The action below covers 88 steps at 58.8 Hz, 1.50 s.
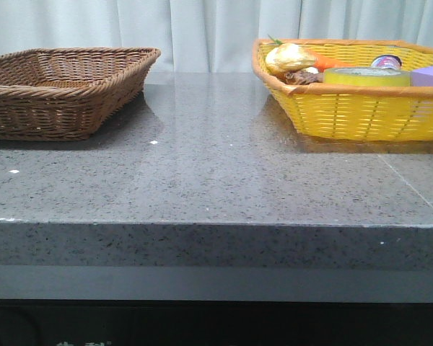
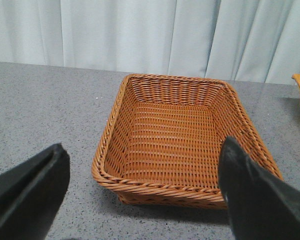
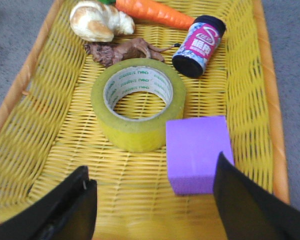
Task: Transfer tape with both arms
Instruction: 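Lower the right gripper into the yellow basket around the yellow tape roll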
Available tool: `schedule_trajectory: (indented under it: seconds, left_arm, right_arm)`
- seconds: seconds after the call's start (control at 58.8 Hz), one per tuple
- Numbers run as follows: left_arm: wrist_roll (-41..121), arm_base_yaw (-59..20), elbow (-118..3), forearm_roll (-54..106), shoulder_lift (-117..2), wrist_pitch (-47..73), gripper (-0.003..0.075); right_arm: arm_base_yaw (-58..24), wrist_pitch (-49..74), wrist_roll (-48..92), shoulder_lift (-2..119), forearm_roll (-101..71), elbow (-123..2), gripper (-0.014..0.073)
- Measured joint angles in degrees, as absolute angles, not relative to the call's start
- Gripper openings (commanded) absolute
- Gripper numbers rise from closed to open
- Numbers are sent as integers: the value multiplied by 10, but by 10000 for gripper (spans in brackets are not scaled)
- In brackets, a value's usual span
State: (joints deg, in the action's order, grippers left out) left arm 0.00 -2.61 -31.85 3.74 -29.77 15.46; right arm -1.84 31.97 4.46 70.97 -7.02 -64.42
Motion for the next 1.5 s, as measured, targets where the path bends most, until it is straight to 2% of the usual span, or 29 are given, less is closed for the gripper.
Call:
schedule_trajectory:
  seconds: [0.34,0.732,0.868,1.106,1.174,1.497]
  left_arm:
    - [0,-26,-319,37,-298,155,600]
    - [0,-26,-319,37,-298,155,600]
    - [0,-26,-319,37,-298,155,600]
    - [0,-26,-319,37,-298,155,600]
    - [0,-26,-319,37,-298,155,600]
    - [0,-26,-319,37,-298,155,600]
  right_arm:
    - [-68,388,88,920,-70,-818,517]
    - [-101,420,103,1049,-71,-911,514]
    - [-101,420,104,1063,-71,-915,415]
    - [-101,411,104,1072,-71,-915,113]
    - [-101,408,104,1072,-71,-915,59]
    - [-101,408,105,1069,-71,-915,45]
